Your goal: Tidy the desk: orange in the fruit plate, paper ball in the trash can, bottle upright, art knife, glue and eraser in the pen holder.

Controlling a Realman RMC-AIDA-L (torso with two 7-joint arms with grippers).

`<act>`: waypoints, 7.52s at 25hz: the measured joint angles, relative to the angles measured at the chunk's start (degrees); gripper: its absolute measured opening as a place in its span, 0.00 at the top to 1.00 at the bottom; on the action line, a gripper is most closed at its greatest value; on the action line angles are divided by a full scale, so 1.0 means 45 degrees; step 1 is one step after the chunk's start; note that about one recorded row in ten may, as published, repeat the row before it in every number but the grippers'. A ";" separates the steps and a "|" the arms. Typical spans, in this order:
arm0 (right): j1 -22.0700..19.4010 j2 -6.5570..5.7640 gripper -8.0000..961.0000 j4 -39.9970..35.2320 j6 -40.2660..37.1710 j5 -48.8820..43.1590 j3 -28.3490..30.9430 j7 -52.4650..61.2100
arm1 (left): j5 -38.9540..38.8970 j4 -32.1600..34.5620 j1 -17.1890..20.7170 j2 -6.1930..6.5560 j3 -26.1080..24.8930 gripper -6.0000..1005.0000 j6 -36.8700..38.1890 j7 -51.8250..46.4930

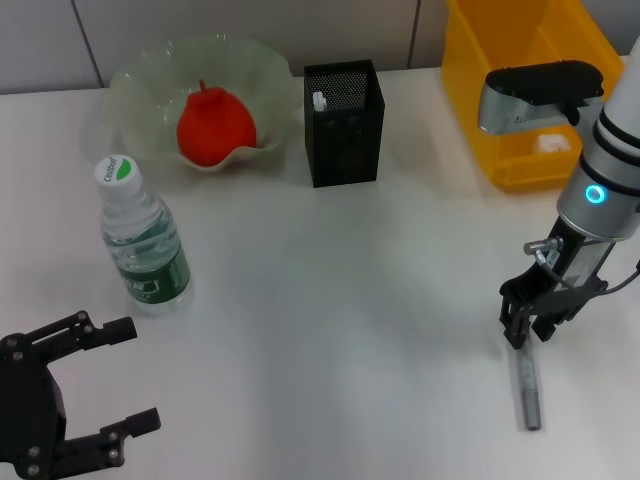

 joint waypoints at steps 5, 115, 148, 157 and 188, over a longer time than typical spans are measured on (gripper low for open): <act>-0.0022 -0.0021 0.60 -0.0035 0.0102 0.0000 -0.0030 0.0000 | -0.0024 0.0000 -0.0005 -0.0001 0.0021 0.22 0.0000 -0.0001; -0.1152 0.0068 0.85 -0.7658 -0.1578 0.0118 -0.1509 -0.3236 | -0.0071 -0.1717 -0.0074 -0.0163 -0.2474 0.22 -0.1060 -0.0228; -0.1568 0.0124 0.80 -0.6141 0.8726 0.4226 -0.3211 -0.4423 | -0.0112 -0.1934 -0.0113 -0.0131 -0.3061 0.22 -0.1429 -0.0658; -0.2176 0.0135 0.77 -0.4962 1.1192 0.6139 -0.3642 -0.6351 | -0.0111 -0.1945 -0.0160 -0.0116 -0.3062 0.22 -0.1478 -0.0658; -0.3374 0.0138 0.52 -0.3325 1.5980 0.8439 -0.6700 -0.7752 | -0.0097 -0.1952 -0.0213 -0.0130 -0.3116 0.22 -0.1715 -0.0701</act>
